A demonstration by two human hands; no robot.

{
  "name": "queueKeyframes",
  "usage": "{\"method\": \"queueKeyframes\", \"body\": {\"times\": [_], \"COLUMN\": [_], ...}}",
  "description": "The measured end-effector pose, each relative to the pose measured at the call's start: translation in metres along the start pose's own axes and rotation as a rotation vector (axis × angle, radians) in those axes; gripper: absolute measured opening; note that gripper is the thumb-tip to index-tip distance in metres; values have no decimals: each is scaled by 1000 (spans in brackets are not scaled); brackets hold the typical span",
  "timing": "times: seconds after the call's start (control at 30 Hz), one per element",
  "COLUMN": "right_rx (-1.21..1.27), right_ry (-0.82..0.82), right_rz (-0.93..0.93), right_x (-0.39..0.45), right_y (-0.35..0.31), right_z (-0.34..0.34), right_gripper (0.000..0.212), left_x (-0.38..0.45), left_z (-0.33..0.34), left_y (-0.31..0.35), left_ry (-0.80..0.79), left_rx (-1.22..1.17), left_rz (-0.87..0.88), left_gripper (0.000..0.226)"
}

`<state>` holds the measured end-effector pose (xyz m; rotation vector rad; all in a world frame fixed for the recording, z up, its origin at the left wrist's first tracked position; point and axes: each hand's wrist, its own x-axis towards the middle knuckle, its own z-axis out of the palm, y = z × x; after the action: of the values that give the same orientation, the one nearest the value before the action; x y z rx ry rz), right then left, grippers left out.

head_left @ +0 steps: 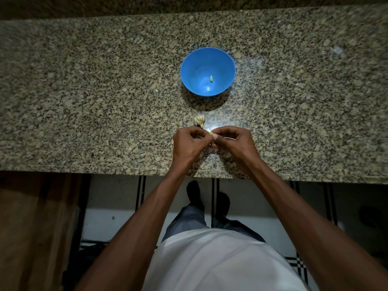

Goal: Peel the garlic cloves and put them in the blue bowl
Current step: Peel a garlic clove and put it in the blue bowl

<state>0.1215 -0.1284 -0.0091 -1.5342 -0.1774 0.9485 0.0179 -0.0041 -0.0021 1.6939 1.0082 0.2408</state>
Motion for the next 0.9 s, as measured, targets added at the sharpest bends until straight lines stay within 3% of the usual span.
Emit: {"method": "queueKeyframes", "body": {"times": [0.17, 0.43, 0.7, 0.9], "right_rx": [103, 213, -57, 90], "right_ry": [-68, -95, -69, -51], "right_rz": [66, 189, 50, 96], "right_x": [-1, 2, 4, 2], "right_y": [-2, 0, 0, 1], "right_z": [-2, -2, -4, -4], "right_gripper": [16, 17, 16, 26], "left_x": [0, 1, -5, -7], "left_z": [-3, -5, -14, -15], "left_y": [-4, -15, -16, -13], "left_ry": [-37, -30, -145, -82], "left_rx": [5, -132, -116, -159], "left_rz": [16, -56, 69, 67], "left_gripper": [27, 15, 21, 16]}}
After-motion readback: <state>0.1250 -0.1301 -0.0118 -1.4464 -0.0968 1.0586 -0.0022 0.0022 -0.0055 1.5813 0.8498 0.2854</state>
